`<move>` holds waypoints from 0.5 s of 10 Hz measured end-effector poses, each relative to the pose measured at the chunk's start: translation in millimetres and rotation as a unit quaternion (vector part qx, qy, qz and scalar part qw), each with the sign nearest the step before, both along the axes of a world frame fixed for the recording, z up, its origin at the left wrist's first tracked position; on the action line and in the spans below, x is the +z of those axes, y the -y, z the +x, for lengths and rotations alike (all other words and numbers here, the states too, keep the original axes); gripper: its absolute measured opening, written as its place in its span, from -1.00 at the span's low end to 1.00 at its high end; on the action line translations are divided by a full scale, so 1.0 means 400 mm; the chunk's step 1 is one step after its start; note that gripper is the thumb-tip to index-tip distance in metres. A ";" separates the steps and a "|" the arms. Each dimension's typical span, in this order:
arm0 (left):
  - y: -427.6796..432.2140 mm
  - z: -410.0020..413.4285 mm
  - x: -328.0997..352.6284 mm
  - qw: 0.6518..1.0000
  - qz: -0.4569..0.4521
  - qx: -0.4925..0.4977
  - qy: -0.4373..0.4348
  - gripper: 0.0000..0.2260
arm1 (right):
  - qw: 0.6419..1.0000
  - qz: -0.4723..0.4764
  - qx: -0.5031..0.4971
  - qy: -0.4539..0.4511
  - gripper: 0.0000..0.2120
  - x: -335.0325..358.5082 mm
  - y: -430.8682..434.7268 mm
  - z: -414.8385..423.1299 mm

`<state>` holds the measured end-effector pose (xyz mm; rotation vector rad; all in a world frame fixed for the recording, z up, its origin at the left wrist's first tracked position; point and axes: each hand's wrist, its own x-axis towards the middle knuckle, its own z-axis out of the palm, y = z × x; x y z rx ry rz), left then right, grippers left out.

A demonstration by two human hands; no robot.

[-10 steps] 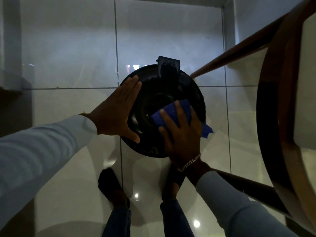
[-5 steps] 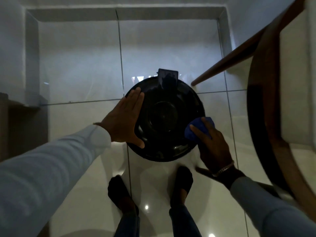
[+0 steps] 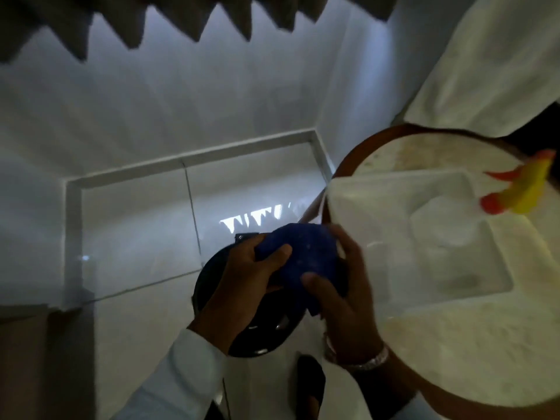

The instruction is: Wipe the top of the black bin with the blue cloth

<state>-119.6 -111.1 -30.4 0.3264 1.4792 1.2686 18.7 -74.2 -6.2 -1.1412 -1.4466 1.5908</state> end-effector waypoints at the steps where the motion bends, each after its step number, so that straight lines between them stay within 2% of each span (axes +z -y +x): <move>1: -0.105 0.063 0.077 0.997 0.033 -0.037 0.066 -0.84 | 0.978 -0.172 -0.091 -0.073 -0.29 0.049 -0.130 0.110; 2: -0.206 0.145 0.093 0.994 0.004 -0.079 -0.078 -0.88 | 0.963 -0.243 -0.113 -0.025 -0.36 0.027 -0.235 0.201; 3: -0.262 0.227 0.075 0.963 -0.066 -0.086 -0.248 -0.75 | 0.962 -0.187 -0.144 0.135 -0.41 -0.035 -0.282 0.251; 4: -0.267 0.283 0.070 0.951 -0.075 -0.085 -0.288 -0.70 | 0.949 -0.149 -0.109 0.255 -0.45 -0.091 -0.288 0.259; 5: -0.257 0.285 0.094 0.948 -0.059 -0.111 -0.291 -0.57 | 0.929 -0.095 -0.050 0.353 -0.53 -0.089 -0.271 0.243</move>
